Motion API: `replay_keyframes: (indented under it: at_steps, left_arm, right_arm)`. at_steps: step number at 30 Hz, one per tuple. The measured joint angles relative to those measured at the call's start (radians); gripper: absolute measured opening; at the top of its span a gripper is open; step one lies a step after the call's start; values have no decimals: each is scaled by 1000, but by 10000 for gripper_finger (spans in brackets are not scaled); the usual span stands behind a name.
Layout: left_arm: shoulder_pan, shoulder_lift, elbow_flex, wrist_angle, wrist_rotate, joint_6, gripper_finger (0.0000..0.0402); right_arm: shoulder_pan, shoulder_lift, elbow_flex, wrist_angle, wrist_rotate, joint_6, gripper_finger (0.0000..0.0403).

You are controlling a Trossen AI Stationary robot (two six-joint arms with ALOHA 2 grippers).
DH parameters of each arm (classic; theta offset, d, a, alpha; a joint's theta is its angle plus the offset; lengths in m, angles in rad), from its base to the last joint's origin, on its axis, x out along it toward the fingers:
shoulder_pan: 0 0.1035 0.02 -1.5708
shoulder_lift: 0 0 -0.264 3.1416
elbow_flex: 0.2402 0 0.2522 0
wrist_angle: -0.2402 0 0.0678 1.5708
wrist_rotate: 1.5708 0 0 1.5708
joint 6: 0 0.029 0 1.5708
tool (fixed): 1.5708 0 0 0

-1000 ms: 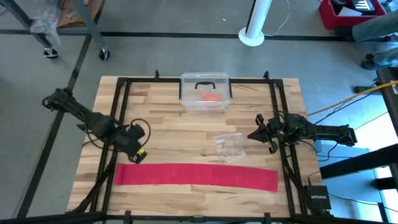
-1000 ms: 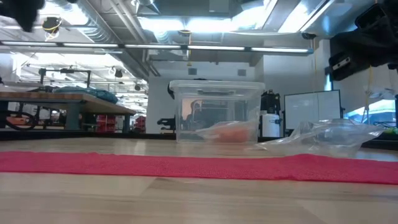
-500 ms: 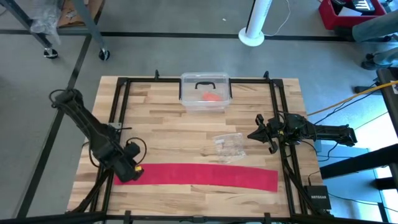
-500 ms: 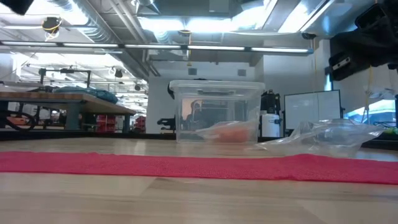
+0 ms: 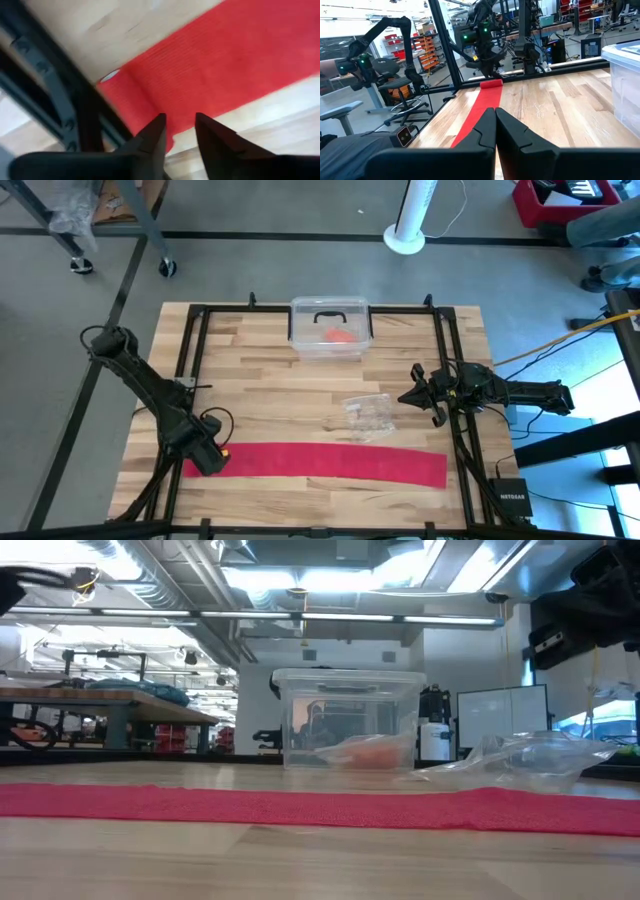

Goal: Roll bandage
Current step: Roll the red bandage

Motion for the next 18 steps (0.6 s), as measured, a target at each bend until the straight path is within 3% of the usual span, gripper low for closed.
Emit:
replay_keyframes:
  at_steps: [4,9,18]
  left_arm:
    - [-10,0,-40,-9,50,-84,141]
    - [-24,0,-103,-7,132,-130,152]
    - [-27,0,-183,146,136,-126,153]
  right_arm:
    - [0,0,0,-3,0,0,8]
    - [0,0,0,-5,0,0,8]
    - [0,0,0,-6,0,0,8]
